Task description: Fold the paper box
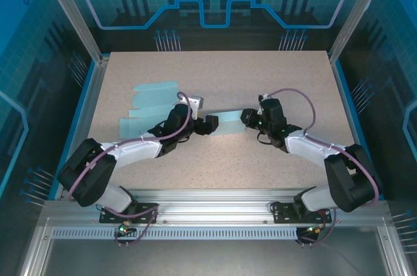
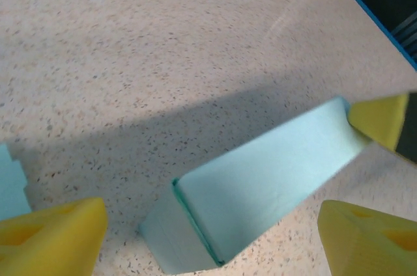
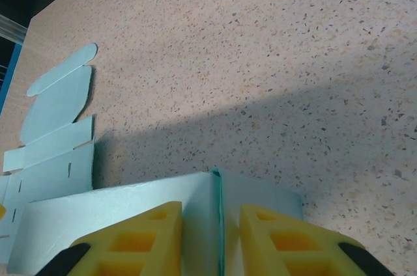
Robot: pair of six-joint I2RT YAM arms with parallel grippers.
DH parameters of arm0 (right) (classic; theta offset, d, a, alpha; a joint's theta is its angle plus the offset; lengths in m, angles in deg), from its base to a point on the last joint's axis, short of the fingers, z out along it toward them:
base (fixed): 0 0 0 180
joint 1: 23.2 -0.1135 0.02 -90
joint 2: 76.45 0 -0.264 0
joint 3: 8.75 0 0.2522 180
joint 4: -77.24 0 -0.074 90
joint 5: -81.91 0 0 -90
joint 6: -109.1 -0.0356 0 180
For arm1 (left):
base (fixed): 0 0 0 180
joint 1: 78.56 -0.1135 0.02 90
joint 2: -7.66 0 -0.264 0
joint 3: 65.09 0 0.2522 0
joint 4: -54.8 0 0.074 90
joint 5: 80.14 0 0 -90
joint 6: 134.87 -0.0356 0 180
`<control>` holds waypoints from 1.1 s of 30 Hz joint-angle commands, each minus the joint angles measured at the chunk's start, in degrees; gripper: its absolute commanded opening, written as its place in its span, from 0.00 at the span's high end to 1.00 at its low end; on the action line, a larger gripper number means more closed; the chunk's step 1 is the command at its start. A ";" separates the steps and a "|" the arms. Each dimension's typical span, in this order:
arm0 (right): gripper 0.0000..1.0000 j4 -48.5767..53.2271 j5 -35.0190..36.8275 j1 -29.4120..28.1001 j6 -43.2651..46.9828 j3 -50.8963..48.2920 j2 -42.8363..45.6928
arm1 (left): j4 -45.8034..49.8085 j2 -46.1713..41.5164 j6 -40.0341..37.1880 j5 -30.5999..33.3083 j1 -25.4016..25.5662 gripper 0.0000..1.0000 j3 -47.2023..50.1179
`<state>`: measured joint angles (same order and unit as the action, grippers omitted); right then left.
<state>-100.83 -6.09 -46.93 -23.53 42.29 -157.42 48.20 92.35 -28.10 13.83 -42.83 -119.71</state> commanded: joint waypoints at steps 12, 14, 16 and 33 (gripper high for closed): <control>0.70 18.96 4.85 -0.99 1.56 -3.89 -4.70 | 15.61 4.28 -44.62 -9.97 -0.32 0.16 -13.25; 0.70 18.96 4.72 -0.91 1.37 -3.81 -5.14 | 20.26 6.85 -47.40 -11.69 -0.42 0.16 -16.88; 0.70 18.80 4.68 -0.99 1.28 -3.85 -5.42 | 24.67 9.72 -49.30 -13.38 -0.48 0.17 -20.67; 0.69 19.31 4.76 -1.15 1.64 -3.88 -4.28 | 37.60 21.42 -54.77 -11.82 -0.43 0.47 -33.50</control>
<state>-100.37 -4.38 -47.58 -23.35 42.64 -157.57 82.91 112.89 -81.39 1.66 -42.83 -151.53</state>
